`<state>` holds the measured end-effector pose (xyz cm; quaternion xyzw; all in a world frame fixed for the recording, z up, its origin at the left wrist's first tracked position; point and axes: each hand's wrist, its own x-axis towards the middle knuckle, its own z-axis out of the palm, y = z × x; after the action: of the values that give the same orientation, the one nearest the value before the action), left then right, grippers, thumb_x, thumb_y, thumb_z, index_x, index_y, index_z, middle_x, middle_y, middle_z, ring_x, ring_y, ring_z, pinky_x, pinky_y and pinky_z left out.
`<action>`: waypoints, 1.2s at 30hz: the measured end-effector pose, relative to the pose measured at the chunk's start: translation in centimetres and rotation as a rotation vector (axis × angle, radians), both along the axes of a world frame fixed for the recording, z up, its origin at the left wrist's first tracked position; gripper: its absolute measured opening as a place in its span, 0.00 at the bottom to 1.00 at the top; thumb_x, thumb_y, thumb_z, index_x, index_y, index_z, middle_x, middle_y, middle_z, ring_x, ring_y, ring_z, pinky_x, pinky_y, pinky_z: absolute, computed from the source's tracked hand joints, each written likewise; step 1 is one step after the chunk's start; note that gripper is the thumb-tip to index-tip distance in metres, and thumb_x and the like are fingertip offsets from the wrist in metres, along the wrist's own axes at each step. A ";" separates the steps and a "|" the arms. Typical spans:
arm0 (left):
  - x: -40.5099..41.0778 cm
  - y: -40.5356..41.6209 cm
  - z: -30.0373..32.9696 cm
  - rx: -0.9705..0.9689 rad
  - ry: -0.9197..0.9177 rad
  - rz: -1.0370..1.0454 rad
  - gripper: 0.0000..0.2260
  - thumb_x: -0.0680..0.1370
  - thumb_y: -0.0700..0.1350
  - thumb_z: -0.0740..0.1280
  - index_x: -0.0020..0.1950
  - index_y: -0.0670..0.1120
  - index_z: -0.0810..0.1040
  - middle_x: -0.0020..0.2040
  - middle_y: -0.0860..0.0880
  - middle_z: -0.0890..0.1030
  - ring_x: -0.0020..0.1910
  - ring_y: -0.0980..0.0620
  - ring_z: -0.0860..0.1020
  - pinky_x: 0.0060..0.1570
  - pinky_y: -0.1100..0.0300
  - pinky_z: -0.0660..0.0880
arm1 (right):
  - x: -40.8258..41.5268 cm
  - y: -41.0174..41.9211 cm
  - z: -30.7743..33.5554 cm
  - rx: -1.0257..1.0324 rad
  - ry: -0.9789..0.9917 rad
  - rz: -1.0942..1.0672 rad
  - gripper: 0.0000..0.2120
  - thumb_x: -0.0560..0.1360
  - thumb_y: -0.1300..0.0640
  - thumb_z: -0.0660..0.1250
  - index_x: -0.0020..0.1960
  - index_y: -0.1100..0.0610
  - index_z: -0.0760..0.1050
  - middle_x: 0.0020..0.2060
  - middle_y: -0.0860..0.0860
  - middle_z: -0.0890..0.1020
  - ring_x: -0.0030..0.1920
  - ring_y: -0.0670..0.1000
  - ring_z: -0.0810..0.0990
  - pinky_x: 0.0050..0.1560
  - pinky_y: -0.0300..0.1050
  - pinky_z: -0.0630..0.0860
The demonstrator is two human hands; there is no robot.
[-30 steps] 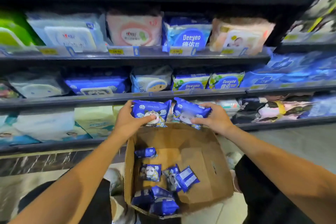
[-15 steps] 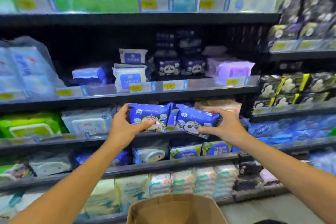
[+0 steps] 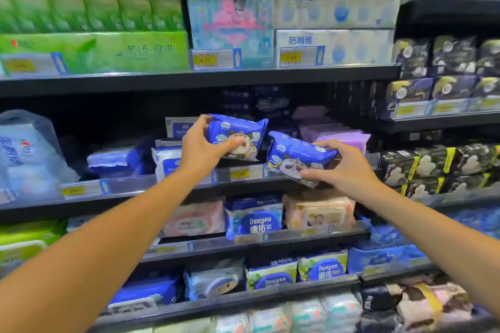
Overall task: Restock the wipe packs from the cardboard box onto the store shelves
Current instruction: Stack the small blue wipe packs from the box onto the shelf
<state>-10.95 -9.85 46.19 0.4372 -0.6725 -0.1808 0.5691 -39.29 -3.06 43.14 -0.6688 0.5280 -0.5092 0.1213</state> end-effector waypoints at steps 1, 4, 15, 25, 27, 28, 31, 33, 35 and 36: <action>-0.5 -0.7 0.4 -0.008 0.005 0.018 0.21 0.65 0.51 0.82 0.52 0.49 0.78 0.42 0.58 0.82 0.37 0.66 0.77 0.39 0.74 0.72 | -0.4 -0.4 0.1 -0.005 0.012 0.001 0.25 0.61 0.56 0.84 0.53 0.46 0.76 0.46 0.39 0.80 0.42 0.37 0.77 0.42 0.22 0.70; -1.7 -3.0 0.7 0.011 -0.031 0.074 0.21 0.64 0.52 0.83 0.50 0.48 0.79 0.43 0.56 0.83 0.39 0.60 0.79 0.37 0.74 0.72 | -1.5 -1.6 0.0 -0.009 -0.003 -0.003 0.25 0.61 0.57 0.84 0.53 0.47 0.76 0.46 0.39 0.80 0.40 0.32 0.78 0.42 0.22 0.70; -4.1 -8.7 -0.4 0.294 -0.498 0.288 0.36 0.69 0.59 0.77 0.67 0.41 0.68 0.58 0.39 0.78 0.56 0.39 0.78 0.49 0.48 0.74 | -4.1 -4.2 0.3 -0.003 0.024 -0.041 0.29 0.60 0.51 0.84 0.58 0.50 0.79 0.50 0.45 0.83 0.47 0.46 0.82 0.44 0.29 0.75; -2.4 -9.5 -1.8 0.423 -0.445 0.163 0.23 0.75 0.54 0.74 0.56 0.40 0.69 0.52 0.39 0.77 0.49 0.44 0.75 0.45 0.55 0.69 | -1.5 -9.5 3.2 0.048 0.090 -0.092 0.30 0.59 0.54 0.85 0.57 0.52 0.75 0.48 0.49 0.81 0.44 0.50 0.80 0.41 0.37 0.76; -2.6 -9.9 -2.4 0.413 -0.493 0.184 0.21 0.76 0.56 0.72 0.51 0.42 0.68 0.56 0.37 0.77 0.48 0.44 0.74 0.44 0.55 0.68 | -0.9 -11.2 3.2 0.152 0.119 -0.080 0.32 0.60 0.55 0.85 0.58 0.54 0.72 0.46 0.49 0.81 0.42 0.48 0.77 0.38 0.33 0.72; -2.6 -10.1 -2.7 0.412 -0.504 0.191 0.21 0.76 0.57 0.71 0.50 0.43 0.68 0.56 0.38 0.77 0.46 0.44 0.73 0.43 0.55 0.68 | -0.7 -12.0 3.3 0.199 0.150 -0.066 0.33 0.61 0.56 0.85 0.59 0.55 0.71 0.47 0.49 0.80 0.43 0.48 0.77 0.40 0.34 0.73; -2.7 -10.8 -3.1 0.413 -0.511 0.200 0.20 0.77 0.58 0.70 0.50 0.44 0.68 0.56 0.37 0.77 0.50 0.41 0.76 0.43 0.55 0.68 | -0.5 -13.8 3.7 0.252 0.380 -0.093 0.32 0.61 0.52 0.85 0.58 0.54 0.72 0.50 0.50 0.77 0.44 0.50 0.76 0.43 0.42 0.73; -2.7 -10.9 -3.2 0.370 -0.525 0.223 0.19 0.77 0.57 0.71 0.49 0.43 0.69 0.57 0.37 0.78 0.51 0.40 0.77 0.42 0.54 0.69 | 0.0 -14.3 3.6 0.272 0.500 -0.131 0.30 0.63 0.53 0.83 0.60 0.54 0.74 0.54 0.53 0.77 0.40 0.53 0.79 0.40 0.45 0.77; -2.7 -10.9 -3.4 0.304 -0.525 0.238 0.25 0.76 0.54 0.72 0.65 0.42 0.70 0.63 0.37 0.75 0.54 0.40 0.77 0.49 0.50 0.74 | 0.6 -14.8 3.2 0.237 0.621 -0.202 0.28 0.67 0.54 0.80 0.64 0.55 0.75 0.60 0.55 0.78 0.50 0.57 0.81 0.50 0.49 0.79; -2.7 -10.9 -3.5 0.275 -0.512 0.236 0.33 0.76 0.53 0.73 0.74 0.45 0.63 0.66 0.37 0.73 0.58 0.39 0.77 0.55 0.48 0.75 | 0.9 -15.1 2.8 0.198 0.704 -0.254 0.26 0.70 0.54 0.78 0.66 0.56 0.75 0.61 0.55 0.79 0.56 0.58 0.80 0.56 0.51 0.78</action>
<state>-13.66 -20.71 42.64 0.6166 -0.7077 -0.0869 0.3338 -38.38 -18.16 45.93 -0.7170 0.6624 -0.2061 -0.0676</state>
